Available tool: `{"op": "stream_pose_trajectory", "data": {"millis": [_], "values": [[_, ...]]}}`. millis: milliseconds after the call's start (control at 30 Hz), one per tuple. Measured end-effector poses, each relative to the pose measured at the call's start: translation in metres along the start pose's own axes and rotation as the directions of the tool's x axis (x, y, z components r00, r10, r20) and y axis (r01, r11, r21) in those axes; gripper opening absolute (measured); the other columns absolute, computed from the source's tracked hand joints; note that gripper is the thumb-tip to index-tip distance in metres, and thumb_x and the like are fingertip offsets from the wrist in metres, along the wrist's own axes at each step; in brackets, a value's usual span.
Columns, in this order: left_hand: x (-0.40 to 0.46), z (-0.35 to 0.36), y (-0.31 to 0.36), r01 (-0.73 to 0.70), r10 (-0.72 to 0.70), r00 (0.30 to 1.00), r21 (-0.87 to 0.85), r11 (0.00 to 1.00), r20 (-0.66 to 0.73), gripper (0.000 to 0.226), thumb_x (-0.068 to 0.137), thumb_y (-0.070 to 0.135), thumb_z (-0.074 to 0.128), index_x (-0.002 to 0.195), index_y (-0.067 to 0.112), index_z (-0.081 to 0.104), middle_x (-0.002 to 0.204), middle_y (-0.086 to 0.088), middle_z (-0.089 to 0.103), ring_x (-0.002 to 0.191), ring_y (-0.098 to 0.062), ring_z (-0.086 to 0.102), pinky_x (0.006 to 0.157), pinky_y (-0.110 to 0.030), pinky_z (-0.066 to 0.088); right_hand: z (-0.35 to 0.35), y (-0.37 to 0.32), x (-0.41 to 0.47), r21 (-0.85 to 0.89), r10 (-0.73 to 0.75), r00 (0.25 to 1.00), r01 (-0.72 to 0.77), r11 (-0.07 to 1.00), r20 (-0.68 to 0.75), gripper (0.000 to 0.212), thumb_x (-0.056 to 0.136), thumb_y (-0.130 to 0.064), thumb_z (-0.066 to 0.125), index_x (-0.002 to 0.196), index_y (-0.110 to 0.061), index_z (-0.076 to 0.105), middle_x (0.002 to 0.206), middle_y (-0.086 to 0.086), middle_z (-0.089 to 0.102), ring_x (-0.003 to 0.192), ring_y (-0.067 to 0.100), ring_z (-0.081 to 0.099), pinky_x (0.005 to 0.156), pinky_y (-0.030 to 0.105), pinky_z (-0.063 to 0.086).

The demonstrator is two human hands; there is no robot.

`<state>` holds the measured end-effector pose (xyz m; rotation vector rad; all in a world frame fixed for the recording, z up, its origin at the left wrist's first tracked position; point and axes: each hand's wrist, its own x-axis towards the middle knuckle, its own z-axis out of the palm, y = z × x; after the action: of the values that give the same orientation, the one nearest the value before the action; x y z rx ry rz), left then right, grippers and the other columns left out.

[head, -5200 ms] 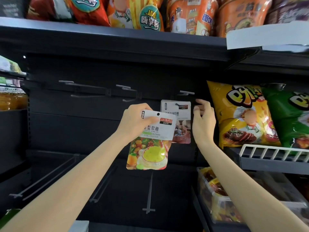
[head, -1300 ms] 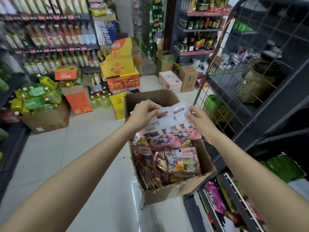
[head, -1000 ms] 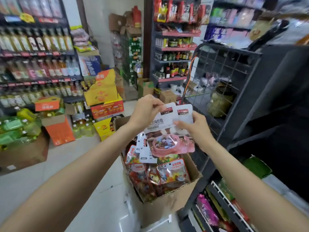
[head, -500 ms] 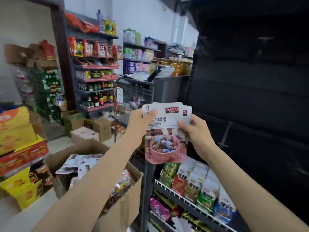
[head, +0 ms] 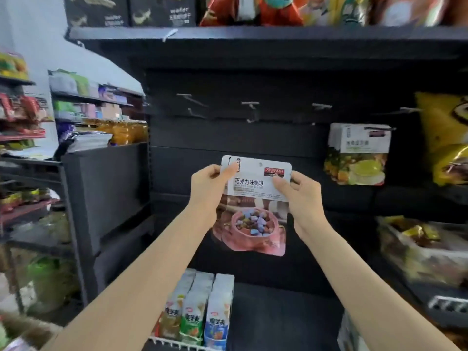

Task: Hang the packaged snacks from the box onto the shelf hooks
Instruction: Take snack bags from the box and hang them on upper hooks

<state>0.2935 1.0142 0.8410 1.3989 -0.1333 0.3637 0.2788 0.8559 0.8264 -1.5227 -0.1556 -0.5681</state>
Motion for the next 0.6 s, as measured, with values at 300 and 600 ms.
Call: {"op": "stream_pose_trajectory", "data": {"millis": [300,600], "values": [[-0.004,0.178,0.005,-0.028,0.032,0.999,-0.109,0.994,0.033,0.024,0.084,0.025,0.069,0.069,0.009,0.060,0.093,-0.019,0.070,0.083,-0.030,0.066,0.081,-0.047,0.054,-0.159,-0.021,0.064,-0.148,-0.150,0.984,0.134,0.980,-0.098,0.010,0.090,-0.016,0.063,0.095,-0.022,0.068,0.097,-0.001,0.073,0.090,0.015,0.070,0.080,0.043,0.058],[0.010,0.221,0.013,-0.149,0.129,0.970,-0.084,0.985,-0.208,0.031,0.086,0.027,0.066,0.064,0.012,0.049,0.073,-0.007,0.059,0.068,-0.017,0.055,0.065,-0.033,0.048,-0.222,-0.032,0.088,-0.082,-0.106,0.977,0.092,0.992,-0.185,0.013,0.093,-0.012,0.057,0.100,-0.015,0.068,0.096,0.001,0.073,0.089,0.017,0.070,0.080,0.038,0.058]]}}
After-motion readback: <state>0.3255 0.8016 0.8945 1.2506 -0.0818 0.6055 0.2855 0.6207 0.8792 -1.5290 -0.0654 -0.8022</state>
